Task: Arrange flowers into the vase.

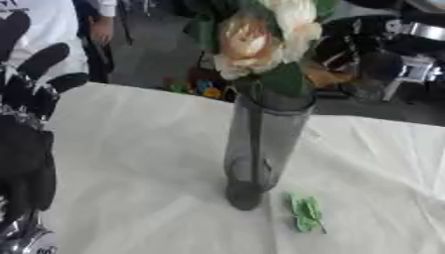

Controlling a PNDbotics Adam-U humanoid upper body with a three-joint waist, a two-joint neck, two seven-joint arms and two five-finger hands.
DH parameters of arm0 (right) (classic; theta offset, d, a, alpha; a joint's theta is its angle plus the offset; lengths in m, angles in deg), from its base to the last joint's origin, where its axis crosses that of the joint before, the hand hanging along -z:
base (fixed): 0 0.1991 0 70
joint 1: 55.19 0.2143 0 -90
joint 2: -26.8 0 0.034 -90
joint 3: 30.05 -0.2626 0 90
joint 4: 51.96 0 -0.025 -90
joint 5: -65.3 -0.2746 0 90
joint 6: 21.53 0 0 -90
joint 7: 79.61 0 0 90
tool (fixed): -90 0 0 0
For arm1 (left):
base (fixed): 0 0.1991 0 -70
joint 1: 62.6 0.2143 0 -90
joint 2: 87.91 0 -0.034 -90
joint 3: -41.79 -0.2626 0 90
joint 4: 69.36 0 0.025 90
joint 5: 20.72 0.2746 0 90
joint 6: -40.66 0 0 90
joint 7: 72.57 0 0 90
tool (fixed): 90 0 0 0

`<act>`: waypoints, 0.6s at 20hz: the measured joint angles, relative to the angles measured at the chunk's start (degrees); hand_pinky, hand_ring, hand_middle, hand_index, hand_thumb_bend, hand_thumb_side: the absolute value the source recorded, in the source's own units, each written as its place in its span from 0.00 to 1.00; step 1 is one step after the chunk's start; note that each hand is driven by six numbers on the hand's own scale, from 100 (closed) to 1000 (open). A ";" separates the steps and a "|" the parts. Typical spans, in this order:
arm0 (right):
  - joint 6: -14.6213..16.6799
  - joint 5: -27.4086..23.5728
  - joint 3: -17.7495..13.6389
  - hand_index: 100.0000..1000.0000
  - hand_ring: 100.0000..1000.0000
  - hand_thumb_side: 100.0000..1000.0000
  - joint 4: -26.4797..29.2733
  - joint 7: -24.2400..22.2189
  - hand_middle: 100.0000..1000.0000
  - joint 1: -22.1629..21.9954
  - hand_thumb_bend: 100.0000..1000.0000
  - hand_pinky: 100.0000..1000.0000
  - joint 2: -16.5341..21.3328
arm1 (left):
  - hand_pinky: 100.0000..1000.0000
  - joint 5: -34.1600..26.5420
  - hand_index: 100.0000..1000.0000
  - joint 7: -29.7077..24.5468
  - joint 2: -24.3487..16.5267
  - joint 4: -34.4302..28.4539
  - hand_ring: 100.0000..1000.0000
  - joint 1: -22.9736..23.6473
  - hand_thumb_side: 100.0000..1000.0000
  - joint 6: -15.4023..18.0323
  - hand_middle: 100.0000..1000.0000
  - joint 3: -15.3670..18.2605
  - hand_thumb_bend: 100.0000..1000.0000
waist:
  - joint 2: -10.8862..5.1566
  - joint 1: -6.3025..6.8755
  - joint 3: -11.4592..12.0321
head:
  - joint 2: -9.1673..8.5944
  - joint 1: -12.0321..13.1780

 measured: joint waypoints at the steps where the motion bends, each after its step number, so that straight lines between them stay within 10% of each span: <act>1: 0.01 0.00 -0.23 1.00 0.89 0.75 0.32 0.19 0.81 -0.53 0.68 0.87 0.33 | 0.70 0.01 0.91 0.01 -0.12 0.00 0.81 0.00 1.00 0.01 0.90 0.00 0.00 | 0.00 0.05 -0.03 | 0.00 0.01; 12: -0.25 -0.05 -2.28 1.00 0.89 0.75 1.94 2.01 0.81 -4.92 0.68 0.88 2.72 | 0.70 0.17 0.91 0.24 -0.36 0.00 0.81 0.00 1.00 0.20 0.90 0.30 0.00 | 0.00 0.95 -0.68 | 0.00 0.02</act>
